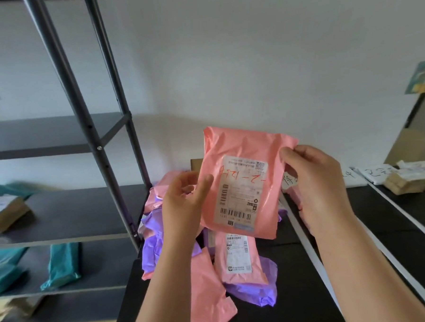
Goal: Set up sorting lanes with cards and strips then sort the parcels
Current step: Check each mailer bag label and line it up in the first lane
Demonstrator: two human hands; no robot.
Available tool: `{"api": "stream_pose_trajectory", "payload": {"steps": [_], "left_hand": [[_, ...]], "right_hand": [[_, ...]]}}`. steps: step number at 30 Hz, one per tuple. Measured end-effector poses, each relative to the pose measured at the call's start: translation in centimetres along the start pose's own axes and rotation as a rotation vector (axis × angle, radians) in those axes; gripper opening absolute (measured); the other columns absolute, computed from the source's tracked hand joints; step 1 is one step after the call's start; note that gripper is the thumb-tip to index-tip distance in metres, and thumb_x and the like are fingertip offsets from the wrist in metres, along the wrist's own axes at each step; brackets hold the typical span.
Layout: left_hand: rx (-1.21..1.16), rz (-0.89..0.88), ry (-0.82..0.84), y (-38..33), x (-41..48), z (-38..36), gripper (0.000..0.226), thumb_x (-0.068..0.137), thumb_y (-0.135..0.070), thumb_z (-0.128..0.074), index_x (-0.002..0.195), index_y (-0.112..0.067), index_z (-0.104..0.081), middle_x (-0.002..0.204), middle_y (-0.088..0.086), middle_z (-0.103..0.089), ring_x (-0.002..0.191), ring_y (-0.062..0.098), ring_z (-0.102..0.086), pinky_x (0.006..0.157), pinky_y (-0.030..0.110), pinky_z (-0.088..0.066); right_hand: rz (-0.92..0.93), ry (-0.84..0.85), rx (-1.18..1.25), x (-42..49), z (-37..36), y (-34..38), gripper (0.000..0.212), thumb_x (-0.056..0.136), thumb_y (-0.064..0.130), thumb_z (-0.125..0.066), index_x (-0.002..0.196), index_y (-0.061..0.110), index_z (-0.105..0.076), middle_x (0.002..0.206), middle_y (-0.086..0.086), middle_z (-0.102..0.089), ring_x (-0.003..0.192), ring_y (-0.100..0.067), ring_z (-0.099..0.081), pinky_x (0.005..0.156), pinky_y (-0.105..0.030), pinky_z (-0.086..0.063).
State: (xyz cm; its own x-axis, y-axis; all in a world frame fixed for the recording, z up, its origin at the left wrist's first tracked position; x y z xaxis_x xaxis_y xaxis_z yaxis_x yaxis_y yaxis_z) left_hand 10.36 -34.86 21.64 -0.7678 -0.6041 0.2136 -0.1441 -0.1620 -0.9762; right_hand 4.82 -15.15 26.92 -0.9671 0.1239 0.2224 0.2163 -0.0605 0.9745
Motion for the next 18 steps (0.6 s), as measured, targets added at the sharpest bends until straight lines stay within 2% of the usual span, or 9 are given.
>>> {"api": "stream_pose_trajectory", "payload": {"steps": [3, 5, 7, 8, 10, 12, 14, 16, 18], "left_hand": [[0.030, -0.004, 0.015, -0.8, -0.3, 0.6, 0.011, 0.081, -0.029, -0.080, 0.088, -0.030, -0.070, 0.084, -0.019, -0.072, 0.084, 0.007, -0.069, 0.070, 0.023, -0.057], [0.067, -0.018, -0.012, -1.4, -0.6, 0.9, 0.007, 0.085, -0.023, -0.077, 0.085, -0.028, -0.072, 0.083, -0.013, -0.073, 0.086, 0.012, -0.069, 0.075, 0.026, -0.057], [0.119, -0.063, -0.059, -1.9, -0.7, 1.1, 0.012, 0.086, -0.020, -0.075, 0.083, -0.031, -0.072, 0.088, -0.007, -0.072, 0.087, 0.014, -0.067, 0.078, 0.027, -0.056], [0.160, -0.092, -0.080, -2.2, -0.8, 1.2, 0.015, 0.087, -0.020, -0.074, 0.083, -0.034, -0.072, 0.090, -0.007, -0.072, 0.087, 0.013, -0.067, 0.078, 0.029, -0.055], [0.307, -0.186, -0.120, -2.5, -0.9, 1.2, 0.011, 0.087, -0.017, -0.072, 0.087, -0.028, -0.078, 0.091, -0.006, -0.072, 0.088, 0.017, -0.065, 0.082, 0.038, -0.053], [0.499, -0.321, -0.144, -2.7, -1.0, 1.0, 0.011, 0.086, -0.013, -0.072, 0.093, -0.018, -0.080, 0.092, 0.000, -0.074, 0.092, 0.027, -0.061, 0.089, 0.041, -0.044], [0.605, -0.440, -0.147, -2.9, -1.2, 0.5, 0.011, 0.083, -0.008, -0.075, 0.089, -0.015, -0.081, 0.088, 0.004, -0.074, 0.092, 0.033, -0.059, 0.087, 0.032, -0.031], [0.667, -0.532, -0.130, -3.2, -1.7, -0.2, 0.009, 0.079, -0.006, -0.078, 0.082, -0.014, -0.081, 0.083, 0.004, -0.073, 0.090, 0.035, -0.060, 0.083, 0.030, -0.023], [0.703, -0.656, -0.123, -3.4, -2.1, -0.9, 0.007, 0.073, -0.006, -0.078, 0.076, -0.013, -0.080, 0.079, 0.004, -0.072, 0.087, 0.036, -0.063, 0.083, 0.032, -0.025]], "right_hand": [[-0.004, -0.012, 0.025, -0.2, -0.1, 0.2, 0.024, 0.090, 0.022, -0.069, 0.089, -0.002, -0.068, 0.096, -0.030, -0.064, 0.082, -0.043, -0.060, 0.082, -0.053, -0.051], [0.006, -0.009, -0.005, -0.1, -0.2, -0.2, 0.021, 0.089, 0.020, -0.067, 0.088, -0.001, -0.067, 0.093, -0.029, -0.064, 0.075, -0.030, -0.056, 0.075, -0.042, -0.046], [0.044, -0.021, -0.098, 0.0, -0.2, -0.7, 0.013, 0.090, 0.018, -0.066, 0.100, 0.009, -0.067, 0.091, -0.011, -0.068, 0.081, -0.018, -0.063, 0.077, -0.037, -0.049], [0.084, -0.036, -0.158, -0.2, -0.2, -0.8, 0.020, 0.091, 0.017, -0.066, 0.111, 0.017, -0.064, 0.099, -0.001, -0.068, 0.087, -0.013, -0.064, 0.077, -0.032, -0.051], [0.246, -0.061, -0.273, -1.0, -0.1, -0.8, 0.040, 0.091, 0.016, -0.068, 0.128, 0.024, -0.055, 0.114, 0.007, -0.060, 0.097, -0.009, -0.059, 0.078, -0.023, -0.046], [0.495, -0.055, -0.379, -1.5, -0.2, -0.4, 0.038, 0.089, 0.011, -0.070, 0.125, 0.020, -0.062, 0.113, 0.005, -0.062, 0.101, -0.014, -0.058, 0.086, -0.031, -0.046], [0.718, 0.003, -0.505, -1.8, -0.5, -0.1, 0.026, 0.085, 0.007, -0.074, 0.109, 0.016, -0.073, 0.104, 0.001, -0.070, 0.097, -0.024, -0.063, 0.087, -0.047, -0.049], [0.845, 0.080, -0.601, -2.3, -0.9, 0.0, 0.026, 0.078, 0.004, -0.080, 0.101, 0.016, -0.077, 0.099, 0.002, -0.072, 0.093, -0.026, -0.065, 0.085, -0.048, -0.049], [0.896, 0.132, -0.693, -2.9, -1.3, -0.5, 0.034, 0.072, 0.004, -0.084, 0.102, 0.018, -0.077, 0.099, 0.004, -0.072, 0.094, -0.026, -0.064, 0.086, -0.044, -0.046]]}}
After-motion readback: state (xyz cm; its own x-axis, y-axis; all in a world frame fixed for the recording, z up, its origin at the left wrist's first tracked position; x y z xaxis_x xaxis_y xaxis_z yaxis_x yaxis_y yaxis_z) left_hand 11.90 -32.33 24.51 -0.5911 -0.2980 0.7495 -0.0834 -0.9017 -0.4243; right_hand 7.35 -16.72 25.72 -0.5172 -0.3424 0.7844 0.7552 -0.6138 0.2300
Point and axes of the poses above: each hand's wrist, its own x-axis towards the middle knuckle, its own z-axis out of the back of the hand, y = z × x, the point moved 1 cm from there along x, towards the middle knuckle
